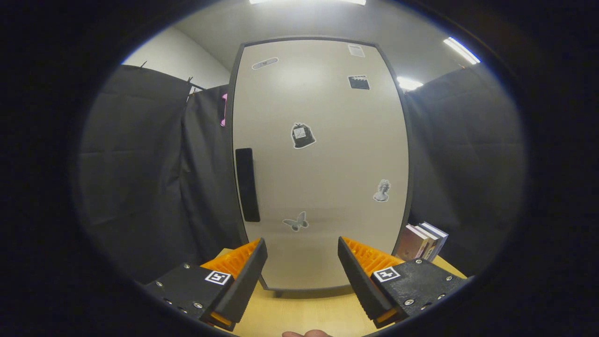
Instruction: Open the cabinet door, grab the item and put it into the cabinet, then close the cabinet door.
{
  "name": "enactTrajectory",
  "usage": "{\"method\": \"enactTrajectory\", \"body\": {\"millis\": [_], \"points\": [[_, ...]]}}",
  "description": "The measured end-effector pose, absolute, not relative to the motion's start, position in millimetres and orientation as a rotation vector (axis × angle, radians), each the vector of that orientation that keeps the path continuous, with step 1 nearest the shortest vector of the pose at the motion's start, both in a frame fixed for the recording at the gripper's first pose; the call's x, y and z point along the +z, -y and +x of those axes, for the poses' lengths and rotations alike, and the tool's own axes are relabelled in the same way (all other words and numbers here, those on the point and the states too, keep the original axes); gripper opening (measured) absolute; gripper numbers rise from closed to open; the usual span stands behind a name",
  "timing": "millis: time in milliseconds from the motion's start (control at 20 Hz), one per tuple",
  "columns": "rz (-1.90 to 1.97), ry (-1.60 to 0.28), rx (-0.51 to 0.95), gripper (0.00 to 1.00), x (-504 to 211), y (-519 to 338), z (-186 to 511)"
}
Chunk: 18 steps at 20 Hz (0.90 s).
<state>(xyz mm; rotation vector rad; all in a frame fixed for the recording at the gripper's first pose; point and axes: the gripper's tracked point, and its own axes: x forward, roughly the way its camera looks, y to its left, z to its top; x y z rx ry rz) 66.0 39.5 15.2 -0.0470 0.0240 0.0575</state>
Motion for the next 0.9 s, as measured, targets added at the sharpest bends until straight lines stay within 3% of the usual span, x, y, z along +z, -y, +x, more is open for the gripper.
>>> {"method": "enactTrajectory", "body": {"millis": [600,900], "points": [[-0.065,-0.052,0.118,0.94,25,-108,150],[-0.043,-0.043,0.115,0.87,32,-118,174]]}}
